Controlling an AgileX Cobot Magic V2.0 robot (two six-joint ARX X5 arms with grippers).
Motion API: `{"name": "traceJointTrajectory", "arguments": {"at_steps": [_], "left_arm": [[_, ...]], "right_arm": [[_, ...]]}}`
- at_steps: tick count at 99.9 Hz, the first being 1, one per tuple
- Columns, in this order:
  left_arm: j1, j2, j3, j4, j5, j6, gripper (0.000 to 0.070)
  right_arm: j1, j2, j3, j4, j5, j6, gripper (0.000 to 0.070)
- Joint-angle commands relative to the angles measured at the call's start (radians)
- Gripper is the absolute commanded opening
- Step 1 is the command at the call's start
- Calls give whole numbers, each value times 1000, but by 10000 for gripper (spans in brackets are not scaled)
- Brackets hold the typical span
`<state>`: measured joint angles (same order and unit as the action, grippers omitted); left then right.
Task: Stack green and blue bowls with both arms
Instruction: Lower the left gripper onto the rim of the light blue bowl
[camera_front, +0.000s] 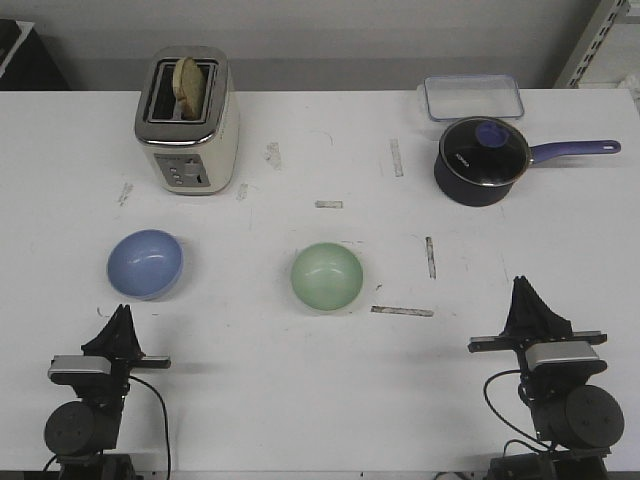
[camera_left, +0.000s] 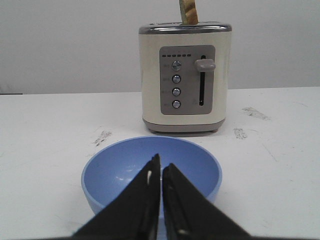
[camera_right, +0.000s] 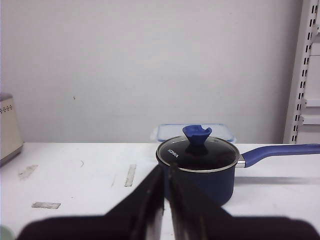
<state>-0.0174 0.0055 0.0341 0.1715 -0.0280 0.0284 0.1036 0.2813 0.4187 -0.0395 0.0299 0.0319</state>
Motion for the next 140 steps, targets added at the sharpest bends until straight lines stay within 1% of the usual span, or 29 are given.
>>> {"name": "traceJointTrajectory", "arguments": {"at_steps": [1, 4, 12, 20, 37, 55, 70, 92, 105, 114, 115, 128, 140], "left_arm": [[0, -2, -22, 26, -2, 1, 1], [0, -2, -22, 36, -2, -11, 1], [0, -2, -8, 46, -2, -90, 1], [0, 3, 20, 36, -2, -119, 1], [0, 43, 108, 13, -2, -85, 1], [0, 132, 257, -129, -2, -83, 1], [0, 233, 370, -197, -2, -39, 1], [0, 438, 509, -286, 1, -40, 1], [-1, 578, 597, -367, 9, -42, 1], [-2, 681, 663, -434, 10, -60, 1], [-2, 721, 690, -457, 10, -70, 1], [-3, 852, 780, -553, 10, -101, 1], [-2, 963, 876, -615, 10, -101, 1]], "right_arm": [[2, 0, 2, 13, 3, -7, 11], [2, 0, 2, 13, 3, -7, 11], [2, 0, 2, 13, 3, -7, 11], [2, 0, 2, 13, 3, -7, 11], [2, 0, 2, 13, 3, -7, 11], [2, 0, 2, 13, 3, -7, 11], [2, 0, 2, 13, 3, -7, 11], [2, 0, 2, 13, 3, -7, 11], [2, 0, 2, 13, 3, -7, 11], [2, 0, 2, 13, 3, -7, 11], [2, 0, 2, 13, 3, -7, 11], [2, 0, 2, 13, 3, -7, 11], [2, 0, 2, 13, 3, -7, 11]]}}
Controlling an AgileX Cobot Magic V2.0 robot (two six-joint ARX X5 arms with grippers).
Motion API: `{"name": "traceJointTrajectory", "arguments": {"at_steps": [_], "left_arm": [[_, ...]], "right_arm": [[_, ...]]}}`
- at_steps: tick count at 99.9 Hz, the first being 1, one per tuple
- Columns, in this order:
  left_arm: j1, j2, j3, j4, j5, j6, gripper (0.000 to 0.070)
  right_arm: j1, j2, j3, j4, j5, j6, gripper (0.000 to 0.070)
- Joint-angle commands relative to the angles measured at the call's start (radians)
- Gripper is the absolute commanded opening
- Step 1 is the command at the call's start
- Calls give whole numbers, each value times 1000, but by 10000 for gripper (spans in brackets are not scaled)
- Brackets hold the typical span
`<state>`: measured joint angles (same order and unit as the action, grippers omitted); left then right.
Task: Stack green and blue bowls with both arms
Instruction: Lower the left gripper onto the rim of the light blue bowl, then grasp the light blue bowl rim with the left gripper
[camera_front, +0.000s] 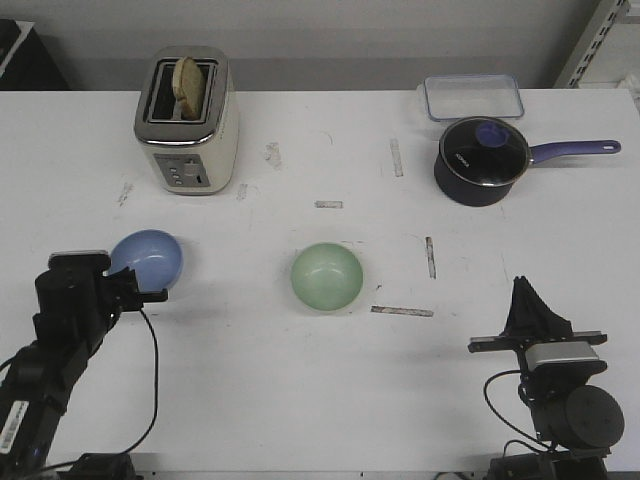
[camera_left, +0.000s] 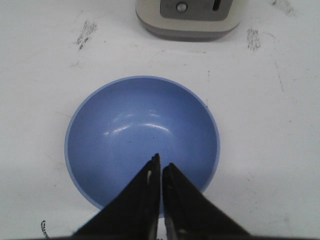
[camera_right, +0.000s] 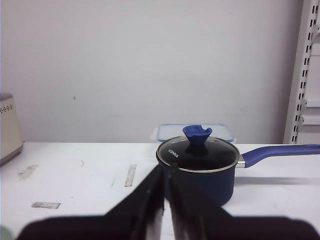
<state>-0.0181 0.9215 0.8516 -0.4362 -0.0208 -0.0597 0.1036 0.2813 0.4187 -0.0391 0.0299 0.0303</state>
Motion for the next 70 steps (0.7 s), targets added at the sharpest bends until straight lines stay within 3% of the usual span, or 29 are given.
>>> {"name": "traceJointTrajectory", "arguments": {"at_steps": [1, 7, 23, 47, 60, 64, 70], "left_arm": [[-2, 55, 67, -10, 2, -13, 1], [0, 103, 115, -36, 2, -30, 1], [33, 211, 244, -169, 26, -195, 1], [168, 299, 348, -304, 272, -195, 1], [254, 309, 348, -328, 294, -188, 6], [281, 314, 348, -339, 291, -186, 36], [320, 320, 348, -354, 281, -183, 163]], "right_arm": [[2, 0, 2, 13, 3, -5, 11], [2, 0, 2, 13, 3, -5, 11], [2, 0, 2, 13, 3, -5, 11], [2, 0, 2, 13, 3, -5, 11], [2, 0, 2, 13, 3, -5, 11], [2, 0, 2, 13, 3, -5, 11], [2, 0, 2, 13, 3, -5, 11]]}}
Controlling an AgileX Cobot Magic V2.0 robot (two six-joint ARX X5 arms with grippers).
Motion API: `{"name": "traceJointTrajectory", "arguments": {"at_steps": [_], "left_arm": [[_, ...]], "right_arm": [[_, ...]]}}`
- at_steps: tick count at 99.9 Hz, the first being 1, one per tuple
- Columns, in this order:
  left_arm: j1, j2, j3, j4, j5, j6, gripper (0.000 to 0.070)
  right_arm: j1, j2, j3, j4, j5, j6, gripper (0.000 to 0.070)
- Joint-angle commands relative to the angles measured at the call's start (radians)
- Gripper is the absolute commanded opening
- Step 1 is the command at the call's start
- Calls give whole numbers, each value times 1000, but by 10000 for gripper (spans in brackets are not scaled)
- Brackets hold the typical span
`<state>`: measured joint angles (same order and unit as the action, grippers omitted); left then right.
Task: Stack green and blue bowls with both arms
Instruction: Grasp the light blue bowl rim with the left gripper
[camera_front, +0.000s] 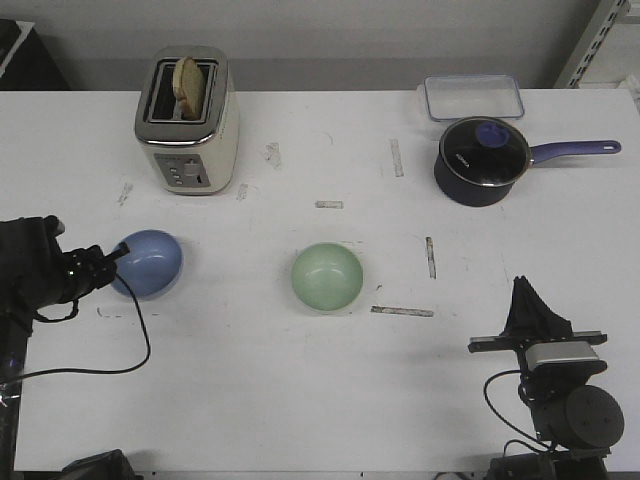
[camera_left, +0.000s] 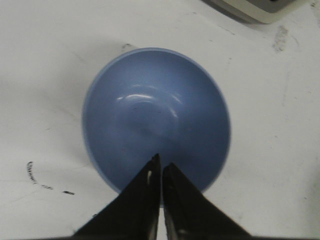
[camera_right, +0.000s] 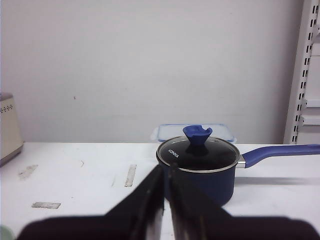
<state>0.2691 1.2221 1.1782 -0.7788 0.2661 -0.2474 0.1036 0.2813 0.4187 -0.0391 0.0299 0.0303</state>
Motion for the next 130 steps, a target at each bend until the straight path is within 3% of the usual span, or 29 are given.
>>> {"name": "traceJointTrajectory", "arguments": {"at_steps": [1, 8, 22, 36, 68, 72, 85, 100, 114, 130], "left_arm": [[39, 21, 21, -13, -8, 6, 186], [73, 29, 21, -25, -11, 30, 297], [113, 58, 21, -28, -11, 47, 350], [115, 110, 21, -32, -11, 53, 492], [57, 260, 21, 15, -11, 63, 482], [47, 277, 21, 23, -11, 63, 462], [19, 338, 21, 41, -11, 63, 272], [-4, 382, 21, 58, -11, 63, 215], [-11, 383, 21, 74, -14, 63, 4], [-11, 371, 21, 71, -15, 62, 1]], "right_arm": [[2, 0, 2, 13, 3, -5, 11], [2, 0, 2, 13, 3, -5, 11], [2, 0, 2, 13, 3, -5, 11], [2, 0, 2, 13, 3, -5, 11], [2, 0, 2, 13, 3, -5, 11], [2, 0, 2, 13, 3, -5, 11], [2, 0, 2, 13, 3, -5, 11], [2, 0, 2, 13, 3, -5, 11], [2, 0, 2, 13, 3, -5, 11], [2, 0, 2, 13, 3, -5, 11]]}}
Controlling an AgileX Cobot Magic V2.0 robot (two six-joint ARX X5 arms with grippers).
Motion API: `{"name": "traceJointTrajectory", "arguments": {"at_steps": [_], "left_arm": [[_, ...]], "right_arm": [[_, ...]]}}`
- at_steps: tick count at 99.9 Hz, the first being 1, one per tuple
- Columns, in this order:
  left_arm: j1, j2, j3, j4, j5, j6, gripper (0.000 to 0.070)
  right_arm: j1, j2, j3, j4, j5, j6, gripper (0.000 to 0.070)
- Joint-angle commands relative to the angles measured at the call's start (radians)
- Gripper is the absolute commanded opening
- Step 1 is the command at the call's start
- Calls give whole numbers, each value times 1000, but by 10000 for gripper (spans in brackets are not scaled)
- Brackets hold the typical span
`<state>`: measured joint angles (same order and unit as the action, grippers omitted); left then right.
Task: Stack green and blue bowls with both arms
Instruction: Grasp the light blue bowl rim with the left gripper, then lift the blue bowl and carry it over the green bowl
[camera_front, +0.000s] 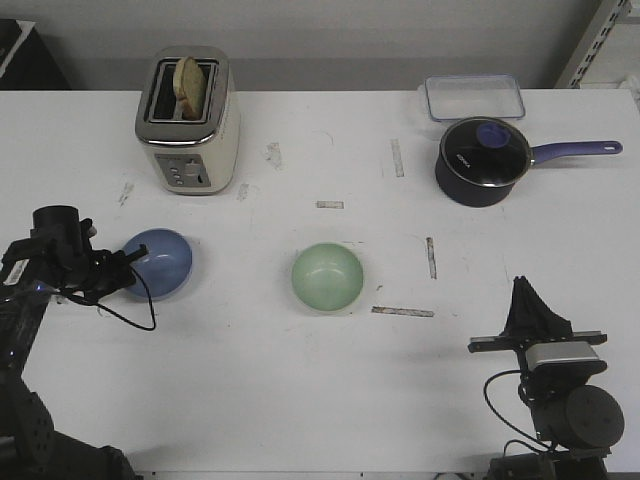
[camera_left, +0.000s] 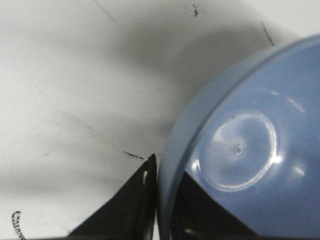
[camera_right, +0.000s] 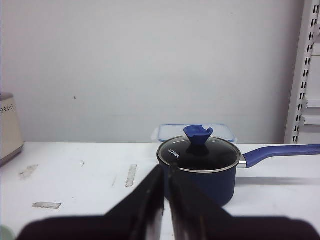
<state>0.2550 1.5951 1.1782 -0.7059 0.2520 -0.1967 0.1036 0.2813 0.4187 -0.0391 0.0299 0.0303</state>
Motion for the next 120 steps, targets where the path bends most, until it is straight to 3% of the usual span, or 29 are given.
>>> {"name": "traceJointTrajectory", "arguments": {"at_steps": [1, 36, 53, 74, 97, 120], "left_arm": [[2, -5, 21, -2, -1, 11, 1], [-84, -158, 29, -2, 53, -90, 1], [-233, -162, 95, 12, 76, -144, 1], [-433, -145, 154, 162, 82, -193, 1], [-612, -97, 154, 310, 90, -198, 1], [-731, -6, 154, 332, 90, -217, 1]], "right_arm": [[2, 0, 2, 13, 3, -5, 12], [2, 0, 2, 13, 3, -5, 11], [2, 0, 2, 13, 3, -5, 11], [2, 0, 2, 14, 3, -5, 11], [2, 0, 2, 16, 3, -5, 11], [2, 0, 2, 16, 3, -5, 11]]}}
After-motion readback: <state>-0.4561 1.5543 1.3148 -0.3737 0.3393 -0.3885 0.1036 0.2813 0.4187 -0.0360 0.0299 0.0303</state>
